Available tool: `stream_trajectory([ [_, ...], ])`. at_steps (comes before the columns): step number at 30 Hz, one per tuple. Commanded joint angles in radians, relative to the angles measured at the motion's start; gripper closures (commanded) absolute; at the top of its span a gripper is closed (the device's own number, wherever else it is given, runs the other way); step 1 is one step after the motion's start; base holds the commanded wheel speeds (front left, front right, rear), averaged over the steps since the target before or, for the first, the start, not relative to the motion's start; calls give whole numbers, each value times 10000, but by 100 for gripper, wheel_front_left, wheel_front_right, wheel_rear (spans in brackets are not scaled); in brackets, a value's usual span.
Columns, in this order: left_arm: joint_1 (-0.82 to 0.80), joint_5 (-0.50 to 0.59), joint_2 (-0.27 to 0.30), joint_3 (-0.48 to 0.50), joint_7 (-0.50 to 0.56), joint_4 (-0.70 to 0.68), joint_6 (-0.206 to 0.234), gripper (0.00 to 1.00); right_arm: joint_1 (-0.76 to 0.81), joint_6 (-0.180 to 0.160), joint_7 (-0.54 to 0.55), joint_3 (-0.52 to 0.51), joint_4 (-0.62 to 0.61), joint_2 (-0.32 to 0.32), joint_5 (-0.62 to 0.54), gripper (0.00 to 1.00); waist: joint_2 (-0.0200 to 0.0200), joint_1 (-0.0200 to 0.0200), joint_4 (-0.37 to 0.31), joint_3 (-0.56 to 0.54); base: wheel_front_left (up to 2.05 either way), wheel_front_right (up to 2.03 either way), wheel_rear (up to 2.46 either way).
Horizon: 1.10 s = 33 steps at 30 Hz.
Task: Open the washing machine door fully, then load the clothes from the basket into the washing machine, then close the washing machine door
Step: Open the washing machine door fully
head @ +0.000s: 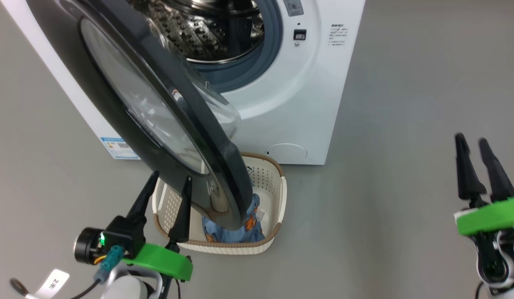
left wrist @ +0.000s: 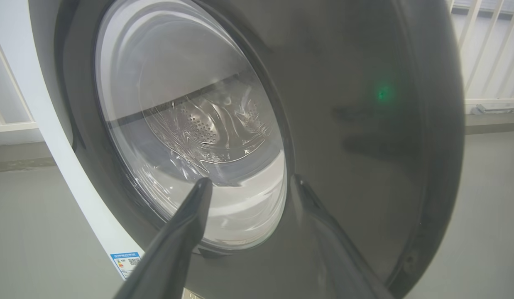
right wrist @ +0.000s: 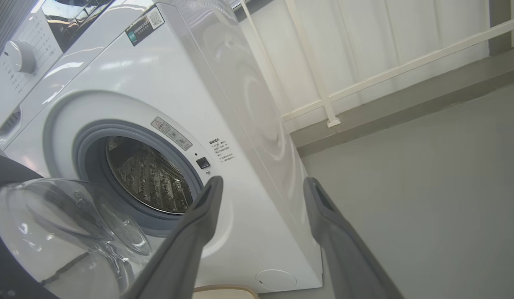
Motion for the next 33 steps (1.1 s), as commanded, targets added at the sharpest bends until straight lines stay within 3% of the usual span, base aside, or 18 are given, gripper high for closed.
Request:
stream_trajectory([
  [1, -5, 93, 172, 354, -65, -169, -70, 0, 127, 46, -135, 40, -244, -55, -261, 0, 0, 1, -111, -131, 0, 0, 0],
  [9, 301, 187, 181, 582, -65, -116, -255, 0, 1683, 46, -331, -1385, -813, 887, -3401, 0, 0, 1, -277, -479, 0, 0, 0],
  [17, 417, 267, 195, 772, -65, -105, -353, 0, 2899, 46, -240, -2348, -2020, 1893, -5602, 0, 0, 1, -415, -598, 0, 0, 0],
  [24, 423, 313, 191, 868, -65, -142, -418, 0, 3607, 46, -146, -2714, -2850, 2330, -6321, 0, 0, 1, -504, -560, 0, 0, 0],
  [33, 421, 347, 174, 873, -65, -121, -446, 0, 3732, 46, -46, -2750, -3085, 2432, -6483, 0, 0, 1, -624, -467, 0, 0, 0],
])
